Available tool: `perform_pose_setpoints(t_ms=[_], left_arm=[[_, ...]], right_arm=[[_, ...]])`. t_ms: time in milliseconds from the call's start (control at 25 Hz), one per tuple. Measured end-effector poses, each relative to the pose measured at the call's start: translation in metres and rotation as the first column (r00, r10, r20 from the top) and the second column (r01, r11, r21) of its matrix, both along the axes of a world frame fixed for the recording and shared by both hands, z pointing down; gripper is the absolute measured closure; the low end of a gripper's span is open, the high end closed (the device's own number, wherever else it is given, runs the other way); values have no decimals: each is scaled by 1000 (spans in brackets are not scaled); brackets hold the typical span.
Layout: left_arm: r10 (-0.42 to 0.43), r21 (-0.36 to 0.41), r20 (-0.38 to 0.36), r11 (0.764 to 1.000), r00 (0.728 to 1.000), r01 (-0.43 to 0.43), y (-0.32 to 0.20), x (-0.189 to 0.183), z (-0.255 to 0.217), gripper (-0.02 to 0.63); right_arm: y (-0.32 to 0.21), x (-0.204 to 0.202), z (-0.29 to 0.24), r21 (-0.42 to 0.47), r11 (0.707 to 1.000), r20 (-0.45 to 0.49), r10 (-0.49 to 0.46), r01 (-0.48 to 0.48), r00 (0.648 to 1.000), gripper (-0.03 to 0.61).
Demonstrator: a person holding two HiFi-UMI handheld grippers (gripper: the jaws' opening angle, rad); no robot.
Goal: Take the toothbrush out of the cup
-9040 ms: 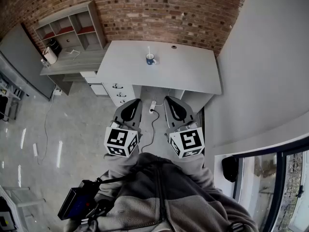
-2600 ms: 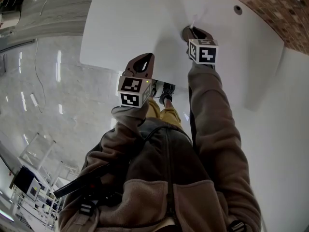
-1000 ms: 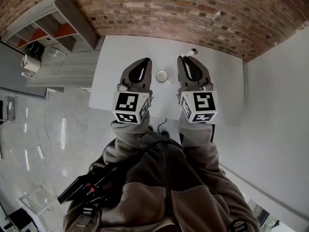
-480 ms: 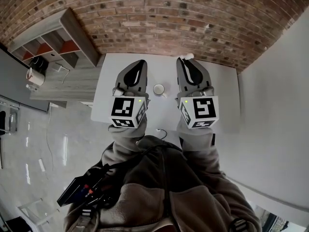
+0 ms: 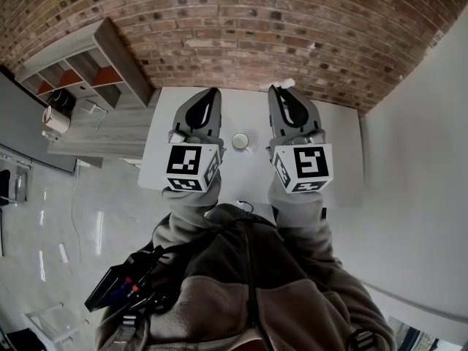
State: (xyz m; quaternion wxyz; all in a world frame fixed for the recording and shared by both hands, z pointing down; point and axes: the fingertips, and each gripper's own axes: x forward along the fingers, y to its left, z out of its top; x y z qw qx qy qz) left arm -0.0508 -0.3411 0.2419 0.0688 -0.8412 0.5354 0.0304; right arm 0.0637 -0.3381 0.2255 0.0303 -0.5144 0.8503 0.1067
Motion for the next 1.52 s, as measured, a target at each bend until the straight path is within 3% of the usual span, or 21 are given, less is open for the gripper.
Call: perform_pose_setpoints(t_ms=[1520], left_arm=[[-11,-10,7,1000,1000,11,-6,-7,7,611]], right_arm=[[-6,-9,7,7,1000,-3,-16,16,1000,540]])
